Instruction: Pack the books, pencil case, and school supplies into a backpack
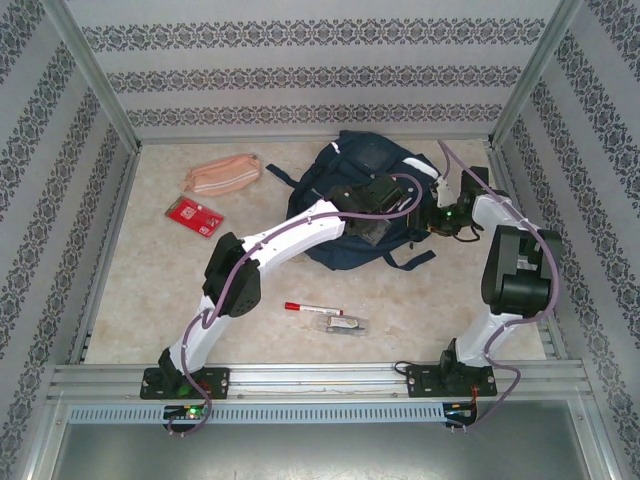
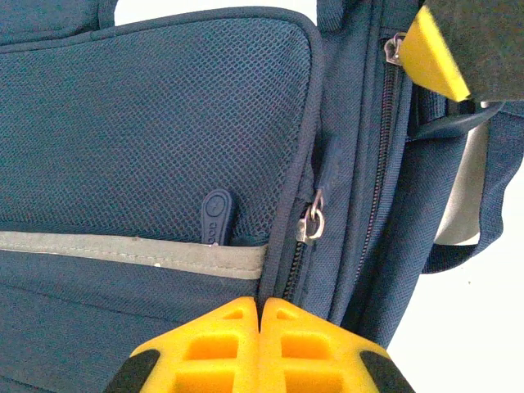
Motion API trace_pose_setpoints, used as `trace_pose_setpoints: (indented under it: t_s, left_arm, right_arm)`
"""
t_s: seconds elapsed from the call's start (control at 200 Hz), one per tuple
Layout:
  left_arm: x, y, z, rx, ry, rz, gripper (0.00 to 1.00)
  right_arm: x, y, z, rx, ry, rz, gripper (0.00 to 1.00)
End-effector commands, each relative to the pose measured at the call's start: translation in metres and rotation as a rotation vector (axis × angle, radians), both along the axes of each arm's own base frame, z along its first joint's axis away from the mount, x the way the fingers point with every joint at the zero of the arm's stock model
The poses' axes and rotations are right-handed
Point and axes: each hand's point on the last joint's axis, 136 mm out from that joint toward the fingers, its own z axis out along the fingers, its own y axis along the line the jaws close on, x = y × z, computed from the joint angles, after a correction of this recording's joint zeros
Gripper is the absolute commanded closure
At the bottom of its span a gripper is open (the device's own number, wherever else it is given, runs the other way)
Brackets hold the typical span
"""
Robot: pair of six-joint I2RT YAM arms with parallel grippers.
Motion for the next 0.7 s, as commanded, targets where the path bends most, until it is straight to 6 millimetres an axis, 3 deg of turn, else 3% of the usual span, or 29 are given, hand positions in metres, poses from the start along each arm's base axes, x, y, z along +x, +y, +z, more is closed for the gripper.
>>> trace_pose_setpoints:
  t_s: [0.0,0.265,0.395,0.51,0.694]
  left_arm:
    - [0.012,0.000,0.048,-0.104,-0.084,0.002,1.00]
    - [0.012,0.000,0.047,-0.109,-0.069,-0.004,1.00]
    - [0.015,-0.001,0.046,-0.117,-0.067,-0.006,1.00]
    - [0.020,0.005,0.046,-0.101,-0.066,0.016,1.00]
    - [0.026,0.009,0.041,-0.108,-0.046,0.035,1.00]
  right_arm:
    - [0.016,0.009,0.006,0.036,-0.090,0.093,0.44]
    - [0.016,0.015,0.005,0.082,-0.113,0.138,0.45]
    - [0.010,0.020,0.015,0.151,-0.099,0.157,0.58]
    - [0.003,0.018,0.011,0.142,-0.057,0.136,0.59]
    - [-0.016,0.021,0.003,0.143,0.010,0.129,0.76]
